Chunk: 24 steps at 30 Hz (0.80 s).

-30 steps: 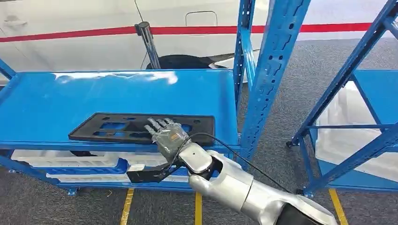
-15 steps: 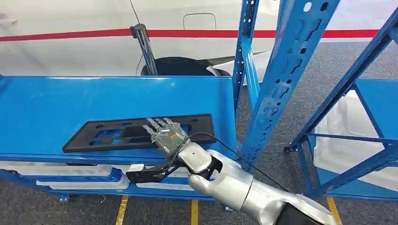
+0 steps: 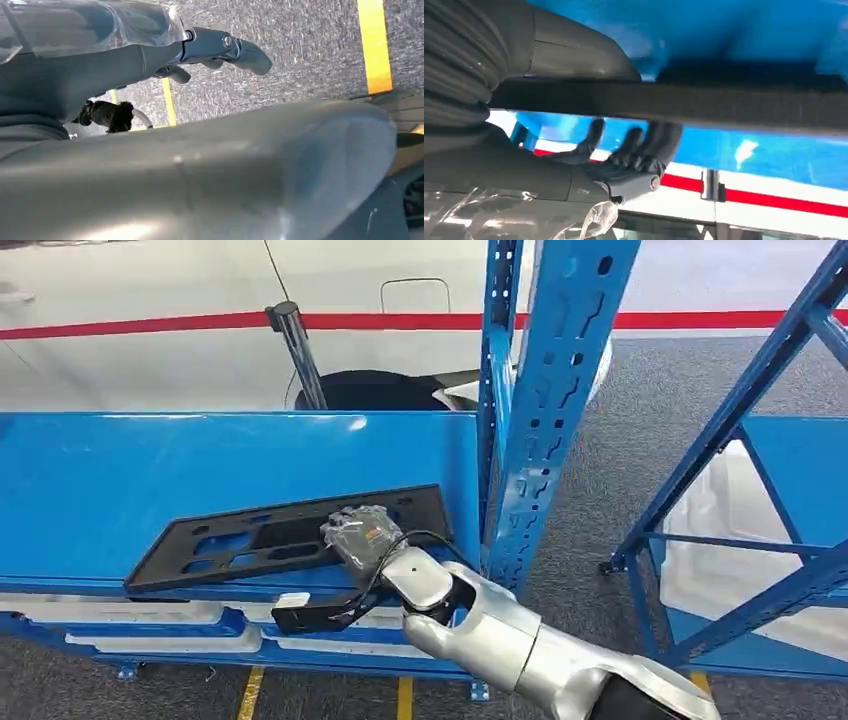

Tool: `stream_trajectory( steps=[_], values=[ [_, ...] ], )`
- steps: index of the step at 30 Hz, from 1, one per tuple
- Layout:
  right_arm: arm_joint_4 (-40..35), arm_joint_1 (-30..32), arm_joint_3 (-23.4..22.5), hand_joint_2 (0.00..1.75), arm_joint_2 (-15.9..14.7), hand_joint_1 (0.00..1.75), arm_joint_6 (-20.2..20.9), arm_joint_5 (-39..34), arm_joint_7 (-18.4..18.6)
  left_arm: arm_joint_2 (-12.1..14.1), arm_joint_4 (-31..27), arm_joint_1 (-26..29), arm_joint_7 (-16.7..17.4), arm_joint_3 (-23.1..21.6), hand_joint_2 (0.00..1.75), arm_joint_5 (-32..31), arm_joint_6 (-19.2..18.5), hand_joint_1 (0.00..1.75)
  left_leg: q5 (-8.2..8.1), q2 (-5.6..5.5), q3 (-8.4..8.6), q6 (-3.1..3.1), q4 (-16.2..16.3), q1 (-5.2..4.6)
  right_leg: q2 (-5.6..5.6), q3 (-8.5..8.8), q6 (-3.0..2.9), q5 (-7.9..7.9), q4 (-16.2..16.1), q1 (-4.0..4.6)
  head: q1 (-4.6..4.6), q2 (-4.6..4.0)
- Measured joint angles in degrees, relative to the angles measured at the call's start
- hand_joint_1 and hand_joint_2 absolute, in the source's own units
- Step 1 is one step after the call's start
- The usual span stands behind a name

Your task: Take the parts from the cabinet and place them on the table.

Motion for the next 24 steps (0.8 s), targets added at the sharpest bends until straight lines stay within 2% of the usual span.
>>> stream_trajectory(
  steps=[2,3,4,5,6,7,8,9,12,13,14,15,16,18,19,21,22,24],
  values=[
    [0.0,-0.1,0.0,1.75,0.0,1.75,0.0,0.0,0.0,0.0,0.0,0.0,-0.1,0.0,0.00,0.2,0.0,0.00,-4.46,0.04,-4.47,-0.45,10.2,0.07,-0.06,-0.03,-0.07,-0.06,0.0,0.06,0.02,-0.02],
    [0.0,-0.1,0.0,1.75,0.0,1.75,-0.1,0.1,0.0,0.0,0.0,0.1,-0.2,0.0,0.00,0.2,0.0,0.00,-5.45,0.06,-6.06,-0.53,13.6,0.07,-0.07,-0.04,-0.10,-0.12,0.0,0.07,0.02,-0.02],
    [0.0,-0.1,0.0,1.75,0.0,1.75,-0.2,0.1,0.0,0.0,0.0,0.1,-0.3,0.0,0.00,0.3,0.1,0.00,-5.02,0.07,-6.27,-0.50,14.0,0.08,-0.06,0.03,-0.10,-0.15,0.0,0.06,0.02,0.00],
    [0.0,-0.2,0.0,1.75,0.0,1.75,-0.2,0.2,0.0,0.0,0.0,0.1,-0.5,0.0,0.00,0.3,0.2,0.00,-3.60,0.07,-5.13,-0.37,11.7,0.08,-0.02,0.15,-0.09,-0.23,0.0,0.05,0.00,0.00],
    [0.0,-0.4,0.0,1.75,0.1,1.75,-0.2,0.2,0.0,0.0,0.0,0.1,-0.7,0.0,0.00,0.2,0.5,0.00,-1.38,0.07,-2.77,-0.18,7.3,0.08,0.05,0.33,0.00,-0.30,0.0,0.03,0.00,0.00],
    [0.0,-0.6,0.0,1.75,0.1,1.75,-0.2,0.2,0.0,0.0,0.0,0.0,-1.2,0.0,0.00,-0.1,0.8,0.00,1.17,0.09,0.31,0.13,1.3,0.08,0.12,0.57,0.16,-0.43,0.0,0.00,0.00,0.00],
    [0.0,-0.8,0.0,1.75,0.1,1.75,-0.3,0.2,0.0,0.0,0.0,0.0,-1.9,0.0,1.75,-0.4,1.3,0.00,2.41,0.14,2.88,0.42,-4.1,0.07,0.13,0.74,0.37,-0.57,0.0,0.00,0.00,-0.02],
    [0.0,-0.9,0.0,1.75,0.1,1.75,-0.4,0.2,0.0,0.0,0.0,-0.2,-2.4,0.0,1.75,-0.7,1.5,0.00,1.67,0.14,3.24,0.47,-4.7,-0.52,0.24,0.63,0.73,-0.75,0.0,0.40,0.00,0.00],
    [0.0,-1.0,0.0,1.75,0.1,1.75,-0.4,0.4,0.1,0.0,0.0,-0.1,-3.3,0.0,1.75,-1.3,1.6,0.00,1.68,0.00,3.34,1.21,-4.7,-0.85,0.23,0.98,1.63,-0.66,-0.7,0.19,0.02,0.00],
    [0.0,-1.2,0.0,1.75,0.0,1.75,-0.4,0.4,0.2,0.0,0.0,0.0,-3.5,0.0,1.75,-1.5,1.6,0.00,2.02,-0.01,3.59,1.71,-5.2,-0.59,0.25,1.14,2.11,-0.86,-0.7,0.24,0.04,0.00],
    [0.0,-1.2,0.0,1.75,-0.1,1.75,-0.4,0.4,0.2,0.0,0.0,0.0,-3.5,0.0,1.75,-1.6,1.5,0.00,2.09,-0.02,3.66,1.00,-5.2,-0.55,0.24,1.26,0.76,-0.91,-0.8,0.27,0.02,-0.02],
    [0.0,-1.2,0.0,1.75,-0.2,1.75,-0.4,0.4,0.2,0.0,0.0,0.0,-3.5,0.0,1.75,-1.7,1.4,0.00,2.07,-0.06,3.70,0.99,-5.2,-0.57,0.24,1.30,-0.98,-0.92,-0.8,0.39,0.04,0.00],
    [0.0,-1.2,0.0,1.75,-0.2,1.75,-0.4,0.5,0.2,0.0,0.0,0.0,-3.5,0.0,1.75,-1.9,1.4,0.00,2.07,-0.06,3.74,1.00,-5.2,-0.60,0.24,1.39,-1.80,-0.79,-0.8,0.47,0.02,0.00],
    [0.0,-1.2,0.0,1.75,-0.2,1.75,-0.3,0.5,0.4,0.0,0.0,0.0,-3.6,-0.1,1.75,-2.1,1.3,0.00,1.97,-0.06,3.75,1.23,-5.2,-0.70,0.24,1.45,-1.90,-0.70,-1.1,0.47,0.04,0.00],
    [0.0,-1.2,0.0,1.75,-0.3,1.75,-0.3,0.5,0.4,0.0,0.0,0.0,-3.8,-0.1,1.75,-2.1,1.2,0.00,1.96,-0.06,3.75,1.25,-5.2,-0.76,0.24,1.51,-1.79,-0.63,-1.2,0.46,0.02,0.00],
    [0.0,-1.2,0.0,1.75,-0.4,1.75,-0.2,0.5,0.5,0.0,0.0,0.0,-4.8,-0.1,1.75,-2.0,1.5,0.00,1.91,-0.06,3.75,1.64,-5.2,-0.84,0.23,1.57,-1.20,-0.43,-1.4,0.43,0.02,0.00],
    [0.0,-1.2,0.0,1.75,-0.4,1.75,-0.2,0.5,0.7,0.0,0.0,0.0,-5.1,-0.1,1.75,-2.0,1.8,0.00,1.90,-0.06,3.74,1.65,-5.1,-0.86,0.23,1.64,-0.59,-0.39,-1.6,0.39,0.02,0.00],
    [0.0,-1.2,0.0,1.75,-0.5,1.75,-0.1,0.5,0.8,0.0,0.0,0.0,-5.4,-0.1,1.75,-2.2,2.3,0.00,1.90,-0.07,3.72,1.66,-5.1,-0.87,0.22,1.86,1.52,-0.30,-1.8,0.24,0.02,0.00]
  ],
)
